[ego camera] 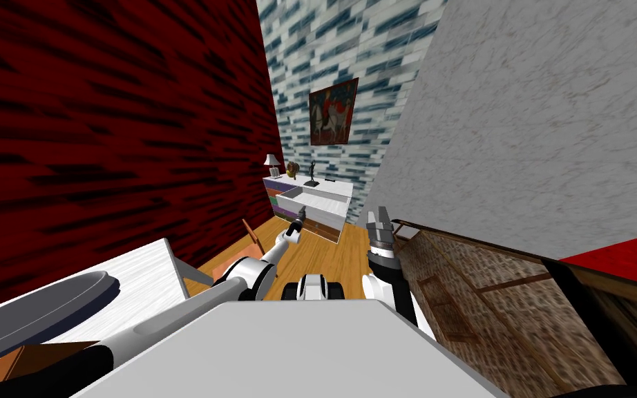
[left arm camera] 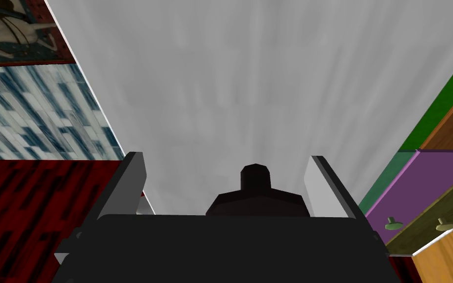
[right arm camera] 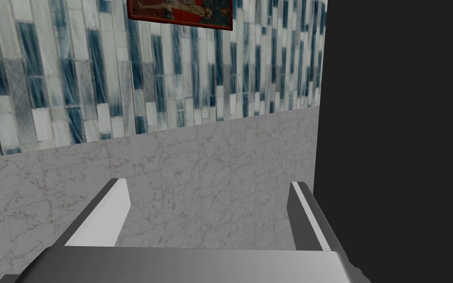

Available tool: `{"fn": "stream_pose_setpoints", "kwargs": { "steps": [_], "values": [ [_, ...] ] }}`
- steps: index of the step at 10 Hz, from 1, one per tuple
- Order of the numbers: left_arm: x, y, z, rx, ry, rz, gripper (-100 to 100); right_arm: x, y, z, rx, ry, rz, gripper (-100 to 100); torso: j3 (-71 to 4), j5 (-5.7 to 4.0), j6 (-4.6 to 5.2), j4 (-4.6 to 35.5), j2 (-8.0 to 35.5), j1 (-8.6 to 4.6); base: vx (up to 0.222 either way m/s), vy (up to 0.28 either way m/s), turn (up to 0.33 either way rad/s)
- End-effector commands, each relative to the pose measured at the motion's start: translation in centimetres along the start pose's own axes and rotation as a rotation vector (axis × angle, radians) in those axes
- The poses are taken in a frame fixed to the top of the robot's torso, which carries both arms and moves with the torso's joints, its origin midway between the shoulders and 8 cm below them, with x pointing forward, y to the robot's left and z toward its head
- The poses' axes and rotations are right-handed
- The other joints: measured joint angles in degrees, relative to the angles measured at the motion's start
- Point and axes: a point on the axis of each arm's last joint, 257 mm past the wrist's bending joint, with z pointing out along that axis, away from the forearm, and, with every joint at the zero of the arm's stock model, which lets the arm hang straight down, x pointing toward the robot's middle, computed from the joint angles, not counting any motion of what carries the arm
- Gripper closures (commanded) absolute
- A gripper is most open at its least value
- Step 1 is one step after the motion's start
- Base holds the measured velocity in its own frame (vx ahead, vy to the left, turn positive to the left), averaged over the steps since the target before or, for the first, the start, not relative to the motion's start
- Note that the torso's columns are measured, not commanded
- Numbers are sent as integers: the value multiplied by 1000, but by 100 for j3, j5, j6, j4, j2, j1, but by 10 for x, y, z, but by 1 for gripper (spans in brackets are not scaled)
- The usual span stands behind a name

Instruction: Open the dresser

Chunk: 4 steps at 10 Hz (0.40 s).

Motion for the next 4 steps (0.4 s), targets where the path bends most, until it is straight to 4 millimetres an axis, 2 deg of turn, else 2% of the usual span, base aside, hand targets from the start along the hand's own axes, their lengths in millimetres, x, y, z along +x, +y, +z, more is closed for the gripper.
{"fn": "stream_pose_setpoints", "kwargs": {
  "steps": [1,4],
  "values": [
    [-1,3,-1,-7,-2,0,0,0,0,0,0,0,0,0,-8,3,-3,-8,-12,8,0,0,0],
    [-2,9,-3,-19,-4,-1,0,0,0,0,0,0,0,0,-21,6,-8,-24,-33,15,0,0,0]
  ]
}}
